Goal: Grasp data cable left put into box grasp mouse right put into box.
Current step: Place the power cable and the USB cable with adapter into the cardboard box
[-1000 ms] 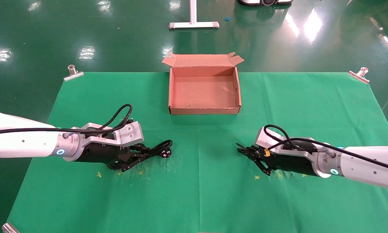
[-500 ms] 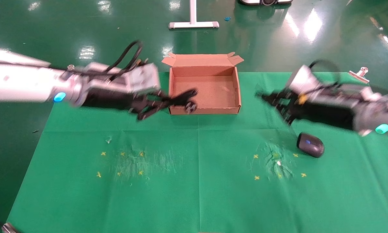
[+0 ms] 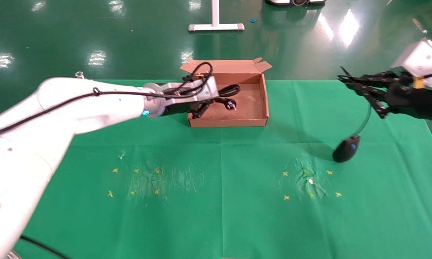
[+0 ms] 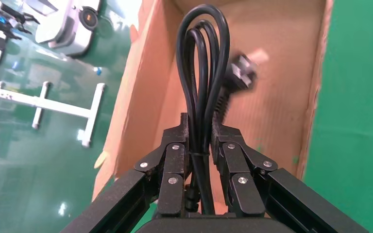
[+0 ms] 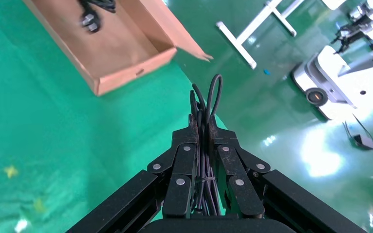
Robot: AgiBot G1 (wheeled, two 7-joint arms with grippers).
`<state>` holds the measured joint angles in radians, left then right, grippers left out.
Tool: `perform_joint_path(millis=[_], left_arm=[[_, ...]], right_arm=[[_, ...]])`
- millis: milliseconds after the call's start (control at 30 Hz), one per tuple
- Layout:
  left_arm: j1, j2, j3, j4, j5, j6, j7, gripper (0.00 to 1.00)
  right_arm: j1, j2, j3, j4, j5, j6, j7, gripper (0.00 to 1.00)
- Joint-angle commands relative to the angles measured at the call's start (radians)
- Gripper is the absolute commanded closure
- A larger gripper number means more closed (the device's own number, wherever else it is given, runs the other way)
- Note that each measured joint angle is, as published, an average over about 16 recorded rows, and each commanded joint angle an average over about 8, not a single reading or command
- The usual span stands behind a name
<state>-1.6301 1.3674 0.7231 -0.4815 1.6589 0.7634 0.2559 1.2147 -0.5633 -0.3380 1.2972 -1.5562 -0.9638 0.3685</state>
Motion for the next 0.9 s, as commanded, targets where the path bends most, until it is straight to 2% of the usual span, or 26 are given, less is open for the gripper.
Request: perform_joint_path(millis=[33, 333, 367, 600, 633, 900], left_arm=[[0.022, 0.006, 0.020, 0.002, -0.041, -0.041, 0.026, 1.00], [0.020, 0.006, 0.140, -0.033, -0.224, -0.056, 0.042, 1.00], [0.020, 0.006, 0.154, -0.037, -0.241, -0.056, 0.043, 0.95], [0.014, 0.004, 0.246, -0.039, -0.343, -0.069, 0.055, 0.07], [0.012, 0.004, 0.257, -0.038, -0.355, -0.073, 0.058, 0.00], [-0.003, 0.003, 0.335, -0.026, -0.443, -0.099, 0.078, 0.00]], right_arm=[[-0.011, 0.026, 0.013, -0.002, 0.011, 0.002, -0.008, 1.00], [-0.039, 0.028, 0.019, 0.008, 0.021, 0.021, -0.009, 1.00], [-0.038, 0.024, 0.018, 0.010, 0.020, 0.023, -0.008, 1.00], [-0.014, 0.002, 0.016, 0.025, 0.018, 0.026, 0.005, 1.00], [-0.008, 0.001, 0.018, 0.027, 0.021, 0.025, 0.006, 1.00], [0.044, -0.001, 0.052, 0.032, 0.078, 0.018, 0.001, 1.00]])
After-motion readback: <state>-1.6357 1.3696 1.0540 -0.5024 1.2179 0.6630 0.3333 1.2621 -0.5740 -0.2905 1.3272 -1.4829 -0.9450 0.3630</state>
